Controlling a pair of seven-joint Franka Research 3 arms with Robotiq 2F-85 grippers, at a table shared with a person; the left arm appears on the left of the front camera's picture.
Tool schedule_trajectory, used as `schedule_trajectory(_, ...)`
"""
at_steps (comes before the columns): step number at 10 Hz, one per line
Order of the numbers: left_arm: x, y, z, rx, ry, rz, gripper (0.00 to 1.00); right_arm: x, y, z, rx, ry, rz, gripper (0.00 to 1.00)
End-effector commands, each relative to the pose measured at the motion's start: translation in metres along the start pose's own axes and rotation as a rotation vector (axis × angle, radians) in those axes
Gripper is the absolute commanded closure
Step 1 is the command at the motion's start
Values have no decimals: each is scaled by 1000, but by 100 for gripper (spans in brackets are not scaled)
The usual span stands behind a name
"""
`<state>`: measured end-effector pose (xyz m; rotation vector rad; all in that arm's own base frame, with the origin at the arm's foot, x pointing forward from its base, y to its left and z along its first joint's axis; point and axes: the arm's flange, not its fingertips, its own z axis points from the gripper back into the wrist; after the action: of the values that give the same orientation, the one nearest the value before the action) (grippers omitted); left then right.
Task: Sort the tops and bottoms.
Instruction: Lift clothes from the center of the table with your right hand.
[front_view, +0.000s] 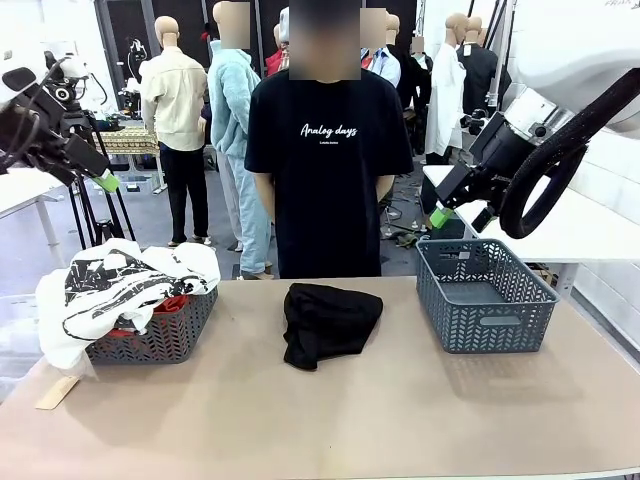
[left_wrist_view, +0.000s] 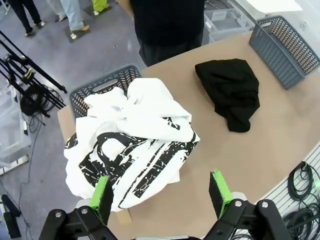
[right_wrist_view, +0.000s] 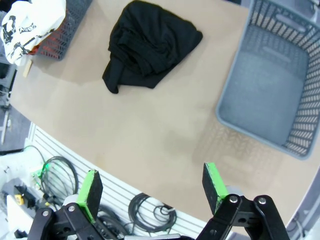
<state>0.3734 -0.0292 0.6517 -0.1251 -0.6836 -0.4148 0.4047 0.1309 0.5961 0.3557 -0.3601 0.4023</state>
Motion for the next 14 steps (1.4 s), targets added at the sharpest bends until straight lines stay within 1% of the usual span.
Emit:
schedule_trajectory(1, -1, 2, 0, 13, -9, 6, 0, 26, 15, -3, -32, -102, 146, 0)
schedule_trajectory(2, -1, 2, 0, 13, -9, 6, 0, 61, 19, -16, -6, -88, 238, 0)
schedule_trajectory(3, -1, 2, 0, 13, -9, 6, 0, 100, 28, -34, 42, -24, 338, 0)
schedule_trajectory(5, -1, 2, 0, 13, -9, 6, 0, 172, 48, -91, 27, 112, 498, 0)
schedule_trajectory(6, -1, 2, 0, 13, -9, 6, 0, 198, 60, -126, 26, 185, 565, 0)
schedule_trajectory(7, -1, 2, 0, 13, -9, 6, 0, 213, 65, -152, 21, 248, 597, 0)
schedule_trajectory(8, -1, 2, 0, 13, -9, 6, 0, 221, 67, -176, 33, 313, 606, 0)
schedule_trajectory(9, -1, 2, 0, 13, -9, 6, 0, 218, 62, -200, 45, 407, 567, 0)
schedule_trajectory(10, -1, 2, 0, 13, -9, 6, 0, 190, 62, -182, 54, 241, 570, 0)
schedule_trajectory(12, -1, 2, 0, 13, -9, 6, 0, 190, 62, -182, 54, 241, 570, 0)
schedule_trajectory(13, -1, 2, 0, 13, -9, 6, 0, 201, 60, -199, 57, 300, 581, 0)
schedule_trajectory(14, -1, 2, 0, 13, -9, 6, 0, 190, 59, -210, 42, 260, 619, 0)
